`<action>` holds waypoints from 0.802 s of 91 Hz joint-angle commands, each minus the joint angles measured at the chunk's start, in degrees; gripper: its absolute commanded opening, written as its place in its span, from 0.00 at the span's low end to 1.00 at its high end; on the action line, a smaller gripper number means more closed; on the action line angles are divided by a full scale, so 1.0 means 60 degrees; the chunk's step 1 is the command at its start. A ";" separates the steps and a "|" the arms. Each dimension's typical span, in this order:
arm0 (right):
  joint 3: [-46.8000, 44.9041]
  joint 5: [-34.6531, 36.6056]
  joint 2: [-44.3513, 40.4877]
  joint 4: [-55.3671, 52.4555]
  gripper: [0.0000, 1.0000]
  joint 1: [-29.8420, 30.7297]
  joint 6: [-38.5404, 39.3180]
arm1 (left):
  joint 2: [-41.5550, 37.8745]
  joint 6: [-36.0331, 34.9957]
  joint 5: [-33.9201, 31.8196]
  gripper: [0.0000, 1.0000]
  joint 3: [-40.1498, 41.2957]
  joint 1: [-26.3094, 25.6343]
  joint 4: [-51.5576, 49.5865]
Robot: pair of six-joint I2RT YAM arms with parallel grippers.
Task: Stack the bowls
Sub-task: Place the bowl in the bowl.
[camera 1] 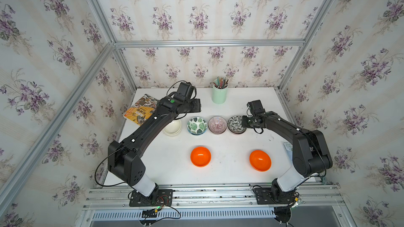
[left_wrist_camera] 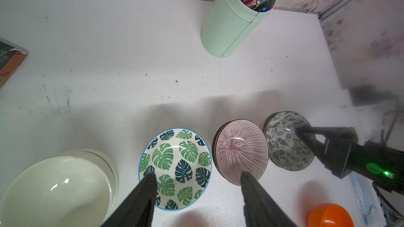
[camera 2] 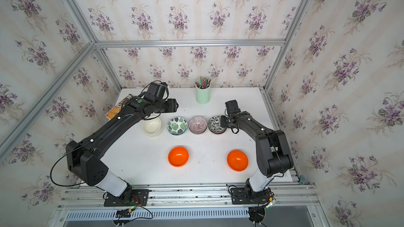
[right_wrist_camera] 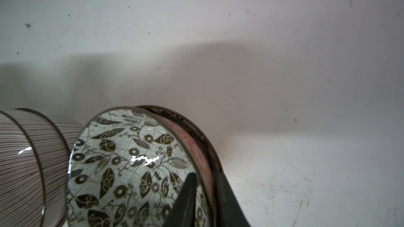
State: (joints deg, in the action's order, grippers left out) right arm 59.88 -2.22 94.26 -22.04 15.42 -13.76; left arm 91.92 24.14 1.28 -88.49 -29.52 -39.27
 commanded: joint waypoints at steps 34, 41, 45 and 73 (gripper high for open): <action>-0.0003 0.0721 -0.0705 -0.0377 0.31 -0.0007 0.0170 | -0.0012 -0.0046 0.0006 0.65 -0.0059 0.0027 0.0028; -0.0081 0.0646 -0.0643 -0.0258 0.24 0.0004 0.0169 | -0.0022 -0.0039 0.0007 0.65 -0.0037 0.0027 0.0035; -0.0136 0.0576 -0.0611 -0.0166 0.22 -0.0005 0.0172 | -0.0050 -0.0039 0.0010 0.65 -0.0021 0.0027 0.0032; -0.0381 0.0403 -0.0471 0.0159 0.16 -0.0020 0.0111 | -0.0136 -0.0070 -0.0081 0.65 0.0046 0.0027 0.0004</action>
State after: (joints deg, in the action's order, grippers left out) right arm 57.82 0.36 91.29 -22.11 15.38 -13.30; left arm 91.44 24.14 1.28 -88.29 -29.36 -39.27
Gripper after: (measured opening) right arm 0.160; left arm 0.647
